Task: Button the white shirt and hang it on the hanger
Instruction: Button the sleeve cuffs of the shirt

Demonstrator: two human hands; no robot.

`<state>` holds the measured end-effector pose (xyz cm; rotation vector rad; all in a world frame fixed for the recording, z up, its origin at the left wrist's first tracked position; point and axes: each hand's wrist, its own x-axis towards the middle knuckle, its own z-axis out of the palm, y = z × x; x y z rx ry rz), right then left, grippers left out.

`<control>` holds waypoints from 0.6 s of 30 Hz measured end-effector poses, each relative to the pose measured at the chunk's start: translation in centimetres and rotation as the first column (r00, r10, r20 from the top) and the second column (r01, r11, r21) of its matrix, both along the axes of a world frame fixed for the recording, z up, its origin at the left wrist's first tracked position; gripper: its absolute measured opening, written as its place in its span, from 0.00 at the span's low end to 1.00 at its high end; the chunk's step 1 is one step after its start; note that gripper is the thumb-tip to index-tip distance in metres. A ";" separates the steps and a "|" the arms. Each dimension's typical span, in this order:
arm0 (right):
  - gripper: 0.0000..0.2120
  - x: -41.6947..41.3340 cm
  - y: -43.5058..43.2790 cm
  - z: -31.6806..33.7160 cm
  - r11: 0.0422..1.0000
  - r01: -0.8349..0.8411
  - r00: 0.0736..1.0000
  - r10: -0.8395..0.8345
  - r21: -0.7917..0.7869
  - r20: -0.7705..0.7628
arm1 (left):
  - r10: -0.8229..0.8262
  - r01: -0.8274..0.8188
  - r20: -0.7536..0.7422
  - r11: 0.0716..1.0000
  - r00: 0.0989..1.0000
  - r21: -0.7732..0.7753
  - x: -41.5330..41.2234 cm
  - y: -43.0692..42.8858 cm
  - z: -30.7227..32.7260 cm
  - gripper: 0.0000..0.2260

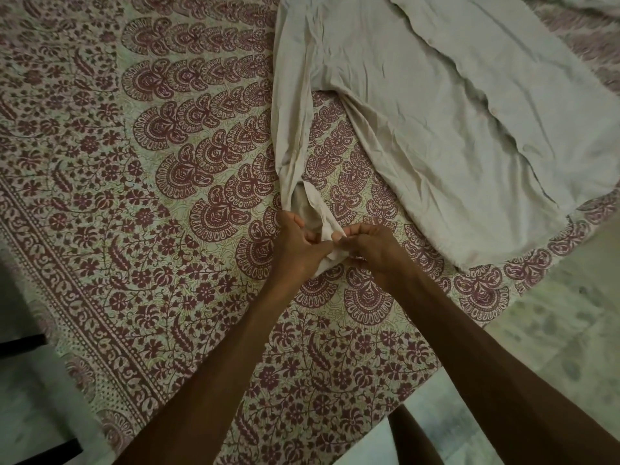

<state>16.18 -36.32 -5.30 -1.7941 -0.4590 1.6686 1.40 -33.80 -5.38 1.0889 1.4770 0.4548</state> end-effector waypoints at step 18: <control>0.08 -0.8 0.4 0.0 0.986 0.122 0.989 -0.131 0.117 0.072 | 0.158 -0.110 0.164 0.957 0.974 -0.268 -0.4 0.8 0.1 0.21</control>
